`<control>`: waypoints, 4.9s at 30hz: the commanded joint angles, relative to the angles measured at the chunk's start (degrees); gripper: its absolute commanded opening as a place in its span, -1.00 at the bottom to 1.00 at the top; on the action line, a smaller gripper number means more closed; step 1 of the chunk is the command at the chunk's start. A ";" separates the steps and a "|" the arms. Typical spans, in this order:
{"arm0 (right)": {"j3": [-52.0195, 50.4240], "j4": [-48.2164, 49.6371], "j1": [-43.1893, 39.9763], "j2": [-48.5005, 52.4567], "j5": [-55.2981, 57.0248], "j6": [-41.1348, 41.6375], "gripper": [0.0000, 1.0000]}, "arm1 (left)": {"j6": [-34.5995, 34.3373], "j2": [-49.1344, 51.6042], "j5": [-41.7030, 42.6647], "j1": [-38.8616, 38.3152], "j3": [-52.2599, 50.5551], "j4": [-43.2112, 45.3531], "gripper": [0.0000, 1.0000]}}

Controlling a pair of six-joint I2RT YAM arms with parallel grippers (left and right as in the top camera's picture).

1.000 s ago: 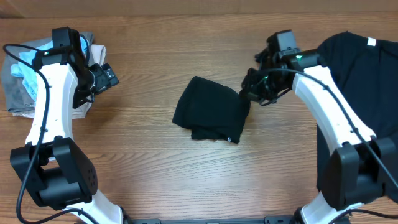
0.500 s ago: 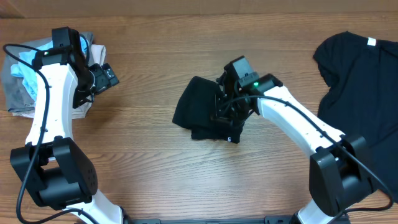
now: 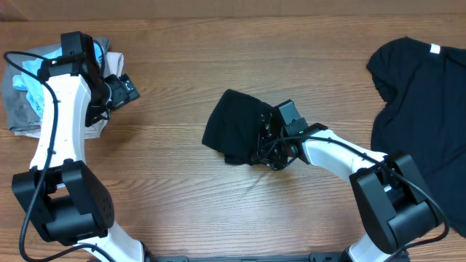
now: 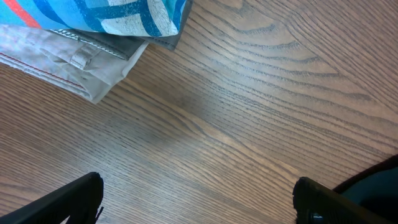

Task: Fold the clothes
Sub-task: 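Press down the bundle's right side with the right gripper, then lift the right gripper away toward the upper right, then move the left gripper to the black bundle and grasp its left edge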

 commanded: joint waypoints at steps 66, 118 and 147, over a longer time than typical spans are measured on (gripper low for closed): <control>15.23 18.40 -2.62 8.46 6.23 -3.39 -0.92 | 0.11 -0.39 0.57 -0.50 0.68 0.00 1.00; 22.34 -23.30 -31.08 -3.45 20.33 -5.33 1.00 | 0.11 -0.39 0.57 -0.50 0.68 0.00 1.00; 22.34 -23.30 -31.08 -3.45 20.33 -5.33 1.00 | 2.73 -0.39 5.46 -27.06 0.66 1.40 1.00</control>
